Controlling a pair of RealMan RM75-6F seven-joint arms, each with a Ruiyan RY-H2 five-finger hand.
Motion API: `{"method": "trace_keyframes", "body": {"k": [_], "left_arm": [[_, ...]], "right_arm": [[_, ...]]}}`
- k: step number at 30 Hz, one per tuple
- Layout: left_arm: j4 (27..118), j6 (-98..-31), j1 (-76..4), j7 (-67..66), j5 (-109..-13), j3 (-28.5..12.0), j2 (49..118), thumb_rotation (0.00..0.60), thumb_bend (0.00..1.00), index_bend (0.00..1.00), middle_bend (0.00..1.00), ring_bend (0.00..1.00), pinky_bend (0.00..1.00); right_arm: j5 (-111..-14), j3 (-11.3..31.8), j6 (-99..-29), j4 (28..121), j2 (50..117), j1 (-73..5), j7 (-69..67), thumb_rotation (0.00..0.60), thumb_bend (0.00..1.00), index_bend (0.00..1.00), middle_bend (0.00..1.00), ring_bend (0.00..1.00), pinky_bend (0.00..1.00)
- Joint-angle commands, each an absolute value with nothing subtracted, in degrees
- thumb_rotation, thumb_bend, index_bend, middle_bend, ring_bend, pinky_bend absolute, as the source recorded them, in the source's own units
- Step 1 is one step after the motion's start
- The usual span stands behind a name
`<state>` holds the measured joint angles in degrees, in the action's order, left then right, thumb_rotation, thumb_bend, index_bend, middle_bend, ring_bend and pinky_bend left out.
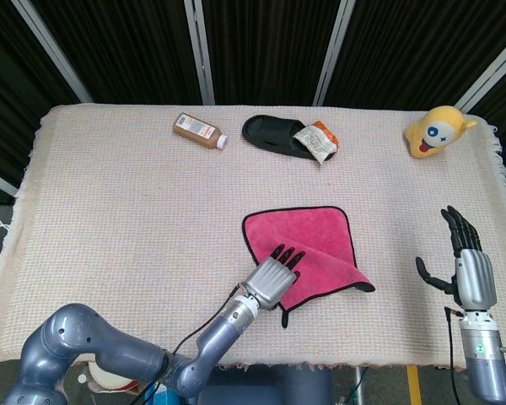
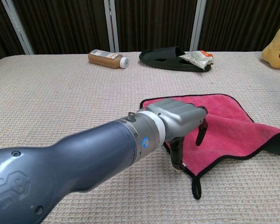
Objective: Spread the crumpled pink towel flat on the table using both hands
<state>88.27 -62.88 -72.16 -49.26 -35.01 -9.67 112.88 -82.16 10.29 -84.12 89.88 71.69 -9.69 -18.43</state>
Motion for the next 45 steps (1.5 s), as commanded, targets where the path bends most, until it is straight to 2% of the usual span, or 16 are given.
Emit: {"method": "trace_keyframes", "body": {"k": [1,13,34,45], "left_arm": [[87.45,-62.62,-71.85,-48.99,-35.5,-9.67,114.02,0.6,0.1,0.42,0.0,0.0,0.0],[85.6,-61.47,-71.13,-49.94,-36.46,-10.02,116.62,0.6,0.13,0.44,0.0,0.0,0.0],[82.47,-58.79,-68.7,-48.45,-39.06,-10.44,118.5,0.6,0.41,0.5,0.0,0.0,0.0],[84.08,-58.35,-67.3,-48.52,-39.95,-9.88,116.86,0.6,0.43,0.51,0.0,0.0,0.0]], "right_arm": [[-81.99,10.36,-84.05,89.79,71.66,-9.68,-18.63,0.6,0.35,0.01,0.03,0.0,0.06],[-81.99,10.52,-84.32,89.74,71.57,-9.51,-19.41,0.6,0.35,0.01,0.03,0.0,0.06],[-81.96,10.54,-84.21,89.4,71.92,-9.55,-19.57,0.6,0.35,0.01,0.03,0.0,0.06],[-82.38,10.4,-84.55,89.42,72.05,-9.46,-19.48,0.6,0.35,0.01,0.03,0.0,0.06]]}}
